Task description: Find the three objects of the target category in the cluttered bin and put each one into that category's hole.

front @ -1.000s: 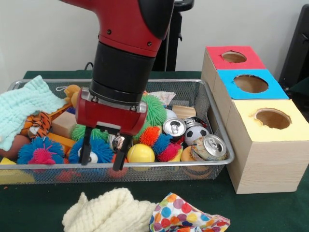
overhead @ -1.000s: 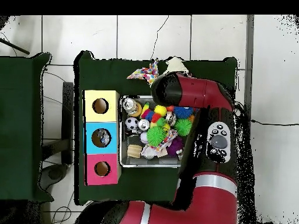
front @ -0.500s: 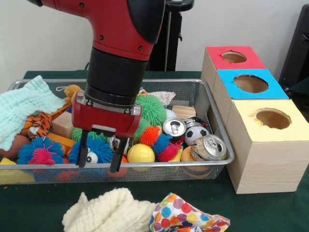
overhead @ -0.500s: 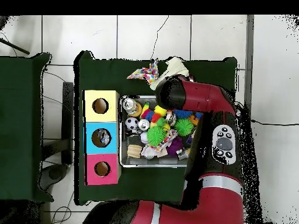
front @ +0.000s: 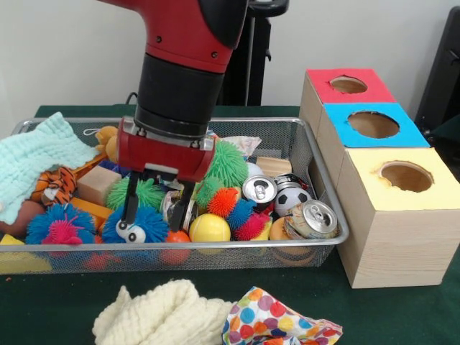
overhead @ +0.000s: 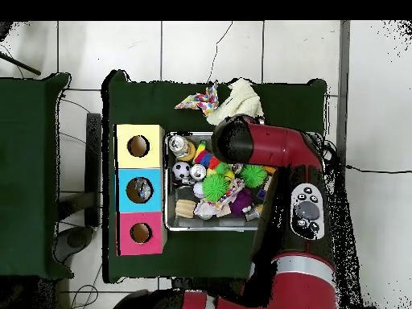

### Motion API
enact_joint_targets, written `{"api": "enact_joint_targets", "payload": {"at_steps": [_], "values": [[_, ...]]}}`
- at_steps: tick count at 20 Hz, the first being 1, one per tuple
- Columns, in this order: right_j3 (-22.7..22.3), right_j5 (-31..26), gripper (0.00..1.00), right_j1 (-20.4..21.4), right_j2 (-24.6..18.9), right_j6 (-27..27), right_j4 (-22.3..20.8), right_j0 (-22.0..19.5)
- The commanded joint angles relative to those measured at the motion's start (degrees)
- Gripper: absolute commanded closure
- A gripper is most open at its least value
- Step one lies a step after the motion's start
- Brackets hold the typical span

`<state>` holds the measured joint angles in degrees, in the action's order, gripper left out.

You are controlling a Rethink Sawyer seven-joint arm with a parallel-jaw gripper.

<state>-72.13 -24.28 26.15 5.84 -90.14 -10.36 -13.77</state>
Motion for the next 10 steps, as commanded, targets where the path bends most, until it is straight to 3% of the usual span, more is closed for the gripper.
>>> {"api": "enact_joint_targets", "payload": {"at_steps": [1, 5, 10], "values": [[-9.6, 3.0, 0.00, 3.2, 0.9, -11.1, -0.6, 0.7], [-11.6, 4.4, 0.00, 3.9, 1.3, -13.0, 0.6, 0.2], [-13.2, 4.1, 0.00, 4.1, -2.3, -10.2, 2.2, -4.1]]}}
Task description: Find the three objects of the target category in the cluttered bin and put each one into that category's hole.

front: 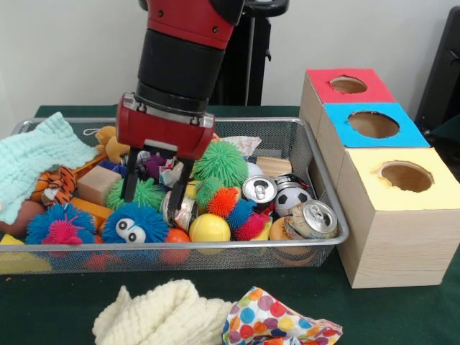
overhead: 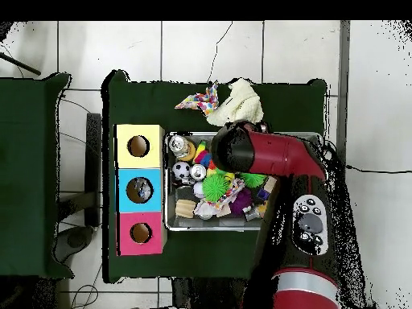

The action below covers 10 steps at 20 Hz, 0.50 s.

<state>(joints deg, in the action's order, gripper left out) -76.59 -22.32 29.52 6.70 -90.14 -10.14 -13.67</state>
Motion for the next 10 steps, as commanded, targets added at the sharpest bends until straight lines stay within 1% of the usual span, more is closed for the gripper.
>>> {"api": "enact_joint_targets", "payload": {"at_steps": [1, 3, 6, 10], "values": [[-8.7, 1.5, 0.00, 0.6, -3.9, -9.5, 2.3, -5.1], [-8.8, 0.5, 0.00, 0.8, -5.0, -8.2, 2.8, -6.5], [-9.9, 0.5, 0.00, 1.3, -7.3, -6.6, 3.1, -9.1], [-10.7, 1.1, 0.00, 1.5, -8.4, -7.7, 3.5, -10.2]]}}
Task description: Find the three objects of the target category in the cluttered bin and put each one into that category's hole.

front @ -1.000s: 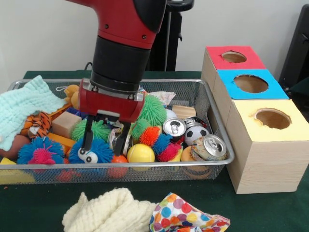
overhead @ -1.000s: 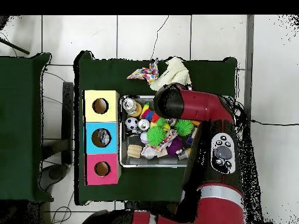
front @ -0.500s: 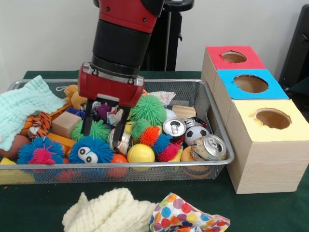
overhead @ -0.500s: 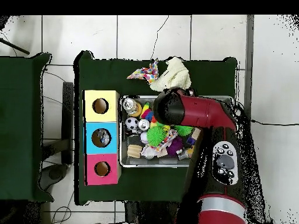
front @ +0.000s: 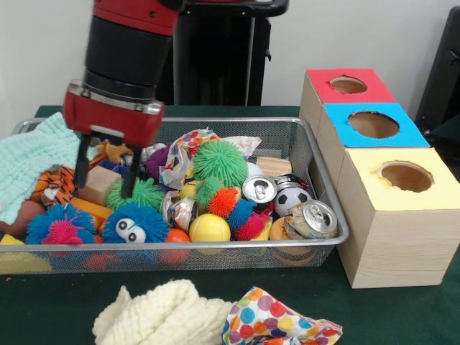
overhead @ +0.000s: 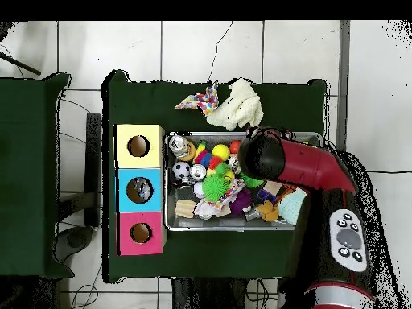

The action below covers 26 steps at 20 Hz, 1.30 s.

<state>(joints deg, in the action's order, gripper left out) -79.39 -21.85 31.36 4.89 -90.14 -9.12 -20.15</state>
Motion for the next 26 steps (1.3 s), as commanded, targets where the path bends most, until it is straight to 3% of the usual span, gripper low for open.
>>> {"api": "enact_joint_targets", "payload": {"at_steps": [1, 6, 11, 16, 26], "values": [[-7.7, 0.6, 0.00, -0.6, -6.5, -7.8, 2.4, -3.4], [-5.9, 1.5, 0.00, -2.0, -4.7, -8.8, 0.9, -1.0], [-7.4, 5.0, 0.00, -2.2, -4.4, -9.5, 0.1, -1.0], [-6.2, 3.4, 0.00, -2.5, -3.6, -7.9, -0.4, -0.9], [-8.3, 6.3, 0.00, -3.1, -1.6, -12.8, 1.6, 0.2]]}}
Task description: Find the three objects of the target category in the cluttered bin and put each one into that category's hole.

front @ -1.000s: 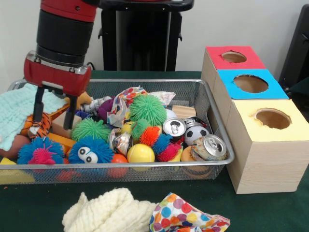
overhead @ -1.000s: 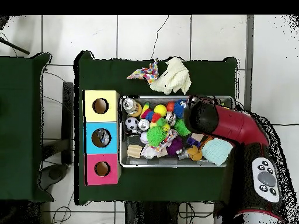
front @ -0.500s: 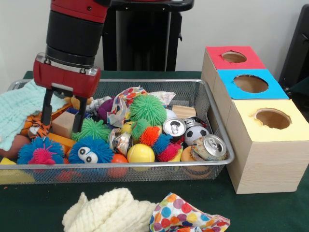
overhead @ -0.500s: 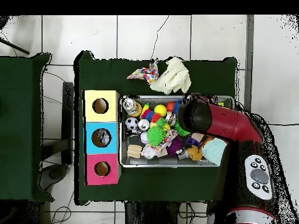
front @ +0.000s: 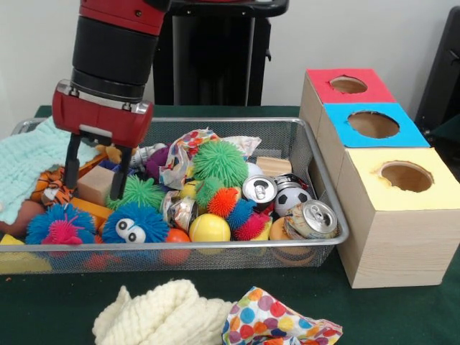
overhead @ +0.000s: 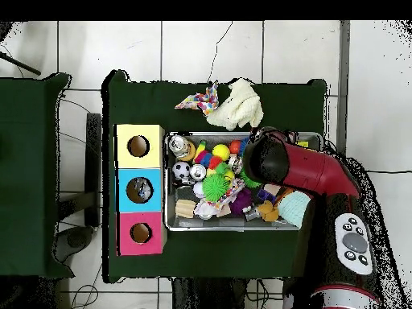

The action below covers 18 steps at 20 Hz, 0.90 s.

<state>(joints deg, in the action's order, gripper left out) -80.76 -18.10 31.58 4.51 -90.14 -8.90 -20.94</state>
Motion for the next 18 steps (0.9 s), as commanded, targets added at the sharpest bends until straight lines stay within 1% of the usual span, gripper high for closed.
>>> {"api": "enact_joint_targets", "payload": {"at_steps": [1, 3, 5, 9, 11, 13, 14, 15, 18], "values": [[-6.8, 1.8, 0.00, -3.4, -0.9, -13.4, 2.0, 1.2], [-6.5, 0.3, 0.00, -3.5, 0.4, -15.8, 4.1, 2.1], [-6.7, 0.2, 0.00, -3.6, 0.9, -16.7, 5.1, 2.3], [-6.1, -0.7, 0.00, -3.4, 0.5, -12.9, 4.4, 1.4], [-6.0, -1.0, 0.00, -3.2, 0.4, -11.7, 4.2, 1.1], [-6.1, -1.4, 0.00, -3.0, 0.1, -11.7, 4.8, 0.5], [-6.5, -1.9, 0.00, -2.6, -0.8, -11.4, 5.2, -0.2], [-6.8, -2.5, 0.00, -2.0, -1.8, -10.8, 5.7, -1.2], [-7.3, -5.0, 0.00, -0.9, -2.8, -9.7, 7.1, -2.9]]}}
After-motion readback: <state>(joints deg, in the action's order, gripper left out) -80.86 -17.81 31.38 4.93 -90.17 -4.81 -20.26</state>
